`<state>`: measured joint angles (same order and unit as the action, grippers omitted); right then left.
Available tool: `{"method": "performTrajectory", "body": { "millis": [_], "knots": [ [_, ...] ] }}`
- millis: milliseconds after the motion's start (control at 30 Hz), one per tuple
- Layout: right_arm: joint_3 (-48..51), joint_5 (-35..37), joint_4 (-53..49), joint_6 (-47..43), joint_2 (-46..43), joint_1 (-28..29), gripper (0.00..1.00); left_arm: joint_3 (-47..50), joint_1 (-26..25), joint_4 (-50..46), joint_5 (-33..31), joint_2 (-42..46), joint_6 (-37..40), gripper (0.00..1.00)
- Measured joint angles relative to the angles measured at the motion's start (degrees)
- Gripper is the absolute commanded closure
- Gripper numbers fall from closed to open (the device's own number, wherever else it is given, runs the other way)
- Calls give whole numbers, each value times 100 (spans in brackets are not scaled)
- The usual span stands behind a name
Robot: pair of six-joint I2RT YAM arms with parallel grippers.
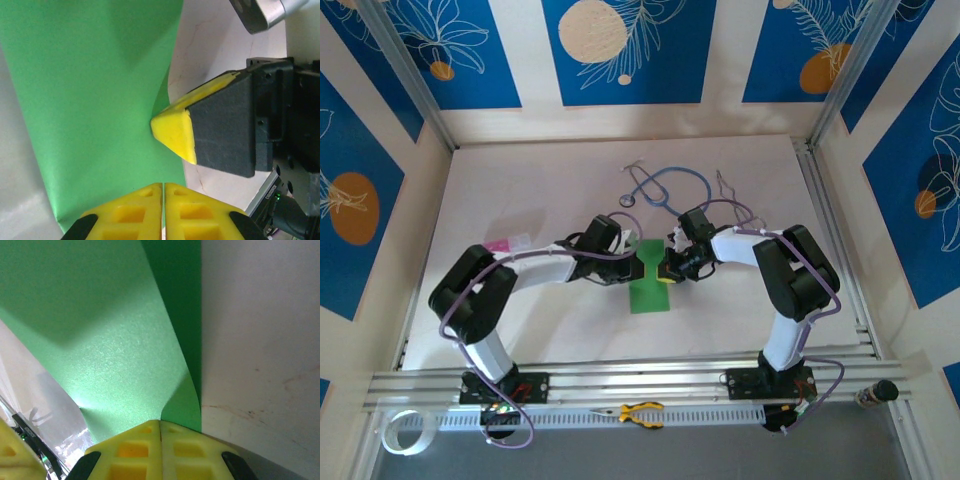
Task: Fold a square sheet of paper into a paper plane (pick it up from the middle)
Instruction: First fold the square sheet of paper in half at the center of the table.
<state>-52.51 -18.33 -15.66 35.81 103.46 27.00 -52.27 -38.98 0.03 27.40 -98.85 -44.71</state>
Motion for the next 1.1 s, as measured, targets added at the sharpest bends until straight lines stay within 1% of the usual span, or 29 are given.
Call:
{"method": "performTrajectory", "body": {
  "millis": [167,567,900,1100],
  "knots": [
    [2,2,2,0,0,0,100,-192,9,79,50,-262,24,89],
    [17,-4,42,2,0,0,100,-289,142,-39,-37,-485,326,89],
    [17,-4,42,2,0,0,100,-280,240,-225,-68,-592,614,89],
    [15,-9,39,4,15,0,100,-116,295,-214,-68,-627,752,89]
  ]
}}
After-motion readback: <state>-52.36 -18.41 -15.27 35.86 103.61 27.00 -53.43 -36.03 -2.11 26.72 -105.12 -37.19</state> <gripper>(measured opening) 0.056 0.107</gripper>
